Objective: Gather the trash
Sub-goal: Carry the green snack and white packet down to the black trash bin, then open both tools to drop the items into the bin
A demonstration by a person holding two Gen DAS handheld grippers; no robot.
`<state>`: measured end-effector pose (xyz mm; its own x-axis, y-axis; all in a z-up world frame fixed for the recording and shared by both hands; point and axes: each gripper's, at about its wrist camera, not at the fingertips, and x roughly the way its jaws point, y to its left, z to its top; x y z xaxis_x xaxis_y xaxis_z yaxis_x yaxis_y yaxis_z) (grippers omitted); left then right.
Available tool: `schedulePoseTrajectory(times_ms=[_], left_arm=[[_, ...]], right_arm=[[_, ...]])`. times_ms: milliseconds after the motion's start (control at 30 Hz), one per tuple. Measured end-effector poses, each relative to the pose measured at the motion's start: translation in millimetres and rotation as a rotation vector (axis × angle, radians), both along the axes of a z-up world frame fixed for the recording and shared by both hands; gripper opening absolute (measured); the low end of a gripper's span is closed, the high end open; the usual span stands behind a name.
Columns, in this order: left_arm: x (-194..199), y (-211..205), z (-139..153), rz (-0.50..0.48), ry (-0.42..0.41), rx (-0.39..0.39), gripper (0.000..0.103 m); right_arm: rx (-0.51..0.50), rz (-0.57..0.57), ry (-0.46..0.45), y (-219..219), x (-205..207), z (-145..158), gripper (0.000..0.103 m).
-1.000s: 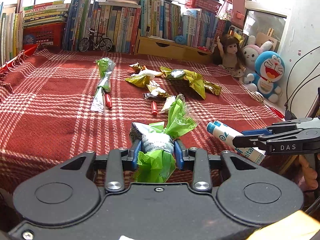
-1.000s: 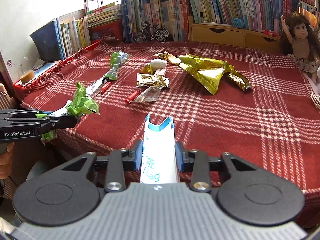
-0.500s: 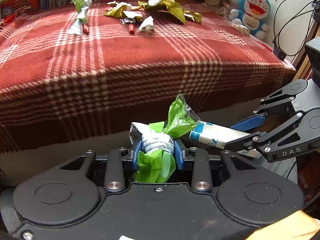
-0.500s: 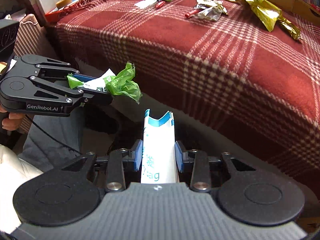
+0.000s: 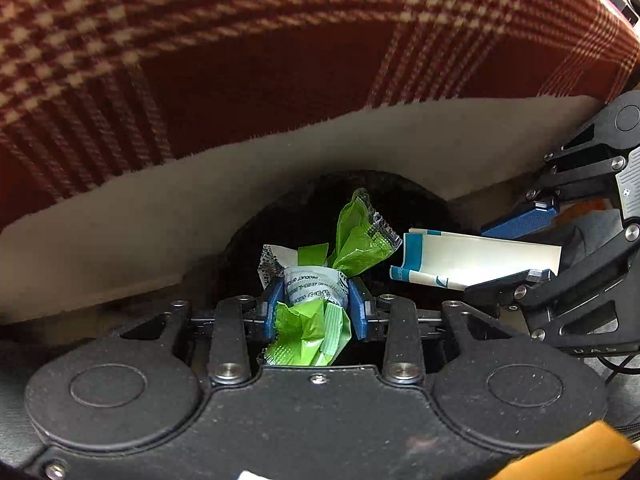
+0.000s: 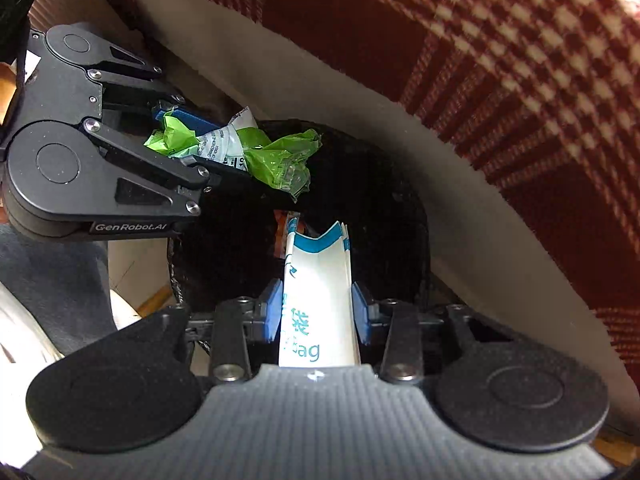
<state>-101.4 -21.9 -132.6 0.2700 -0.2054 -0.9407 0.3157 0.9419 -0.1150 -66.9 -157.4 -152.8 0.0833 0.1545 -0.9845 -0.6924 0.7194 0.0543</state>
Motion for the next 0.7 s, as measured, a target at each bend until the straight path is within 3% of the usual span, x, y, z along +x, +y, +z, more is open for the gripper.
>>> schedulePoseTrajectory(times_ms=[267, 367, 467, 700], left_arm=[[8.9, -9.3, -24.0, 0.008, 0.031, 0.038, 0.033], [9.1, -11.3, -26.4, 0.009, 0.032, 0.046, 0.033], [9.3, -18.2, -26.2, 0.006, 0.028, 0.058, 0.041], [6.4, -24.2, -21.6, -0.007, 0.023, 0.074, 0.046]], right_arm=[[0.014, -0.03, 0.038, -0.6, 1.9, -30.4, 0.054], [0.017, -0.045, 0.036, 0.0, 10.1, -36.6, 0.065], [0.03, -0.057, 0.035, -0.8, 14.1, -38.0, 0.069], [0.062, -0.081, 0.023, -1.3, 19.7, -28.0, 0.073]])
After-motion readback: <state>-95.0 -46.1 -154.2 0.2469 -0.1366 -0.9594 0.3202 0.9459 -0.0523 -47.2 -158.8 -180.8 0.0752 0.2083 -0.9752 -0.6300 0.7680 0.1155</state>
